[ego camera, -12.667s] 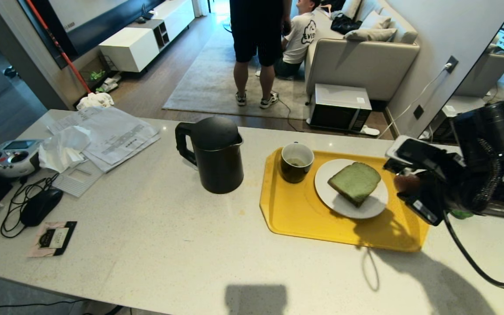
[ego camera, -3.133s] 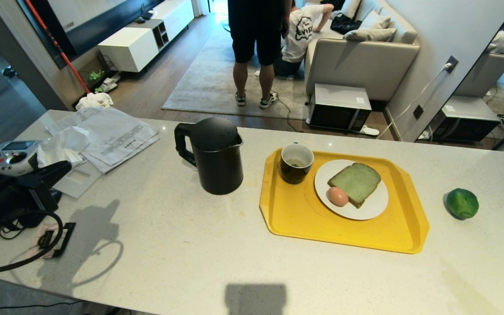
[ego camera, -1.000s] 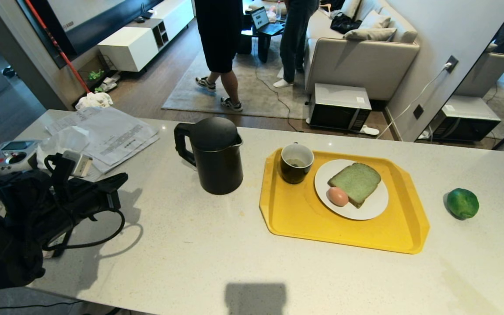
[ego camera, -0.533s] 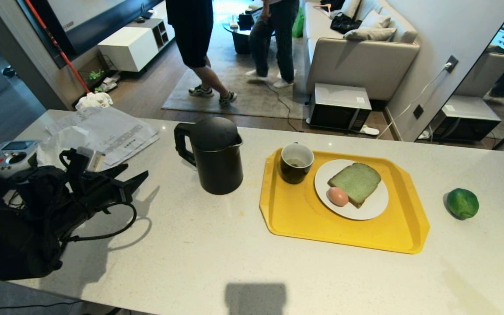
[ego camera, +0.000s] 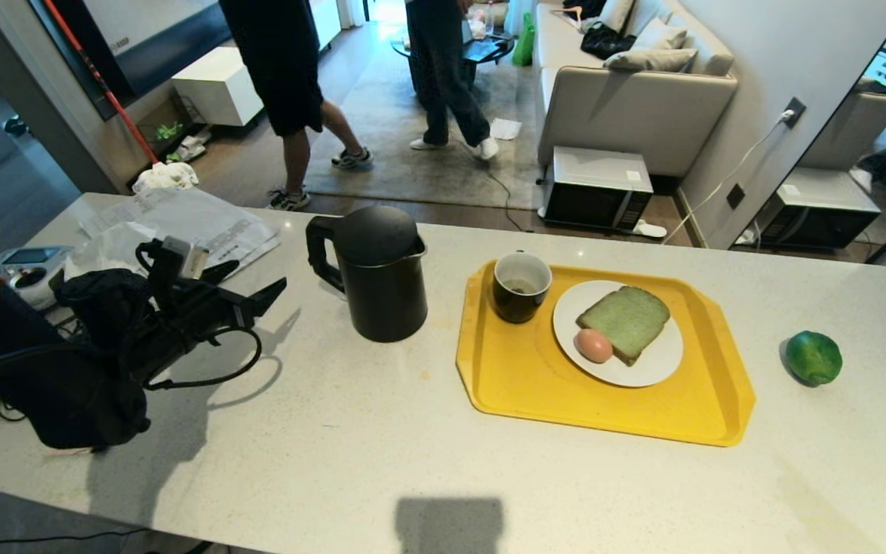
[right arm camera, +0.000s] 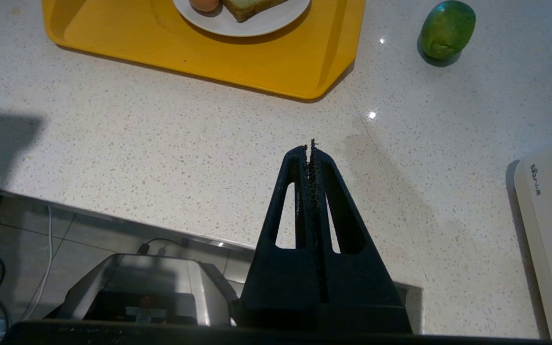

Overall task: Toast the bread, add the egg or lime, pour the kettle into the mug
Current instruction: Pick up the kettle

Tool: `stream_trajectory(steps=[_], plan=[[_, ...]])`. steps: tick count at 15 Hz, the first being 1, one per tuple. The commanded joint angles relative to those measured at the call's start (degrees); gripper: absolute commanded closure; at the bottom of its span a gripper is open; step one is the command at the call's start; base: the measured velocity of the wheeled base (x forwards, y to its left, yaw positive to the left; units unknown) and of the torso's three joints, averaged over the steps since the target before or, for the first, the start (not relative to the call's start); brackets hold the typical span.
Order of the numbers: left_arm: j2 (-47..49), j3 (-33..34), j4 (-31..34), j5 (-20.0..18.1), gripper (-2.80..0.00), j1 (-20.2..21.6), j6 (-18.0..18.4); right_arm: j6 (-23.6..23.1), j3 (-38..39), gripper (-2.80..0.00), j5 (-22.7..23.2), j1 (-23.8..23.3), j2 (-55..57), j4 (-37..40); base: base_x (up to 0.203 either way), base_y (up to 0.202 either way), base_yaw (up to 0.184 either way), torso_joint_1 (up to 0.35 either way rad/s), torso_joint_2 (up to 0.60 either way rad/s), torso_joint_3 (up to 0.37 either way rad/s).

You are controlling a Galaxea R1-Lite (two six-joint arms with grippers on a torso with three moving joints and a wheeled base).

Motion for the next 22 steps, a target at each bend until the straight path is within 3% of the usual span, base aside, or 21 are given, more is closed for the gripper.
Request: stream_trajectory(steps=[1, 13, 22], plan=[[3.12, -3.23, 0.83, -1.25, -2.8, -0.05, -0.01, -0.05, 0.01, 0.0, 0.02, 0.02, 0.05, 0.02, 0.0, 0.0, 0.0, 0.0, 0.0, 0.0], [8.58, -23.38, 12.34, -3.26, -2.8, -3.12, -0.1, -0.05, 0.01, 0.0, 0.02, 0.02, 0.05, 0.1, 0.0, 0.0, 0.0, 0.0, 0.0, 0.0], [8.34, -23.26, 12.8, -3.36, -2.8, -6.52, -0.19, -0.05, 0.01, 0.0, 0.02, 0.02, 0.05, 0.04, 0.0, 0.0, 0.0, 0.0, 0.0, 0.0]])
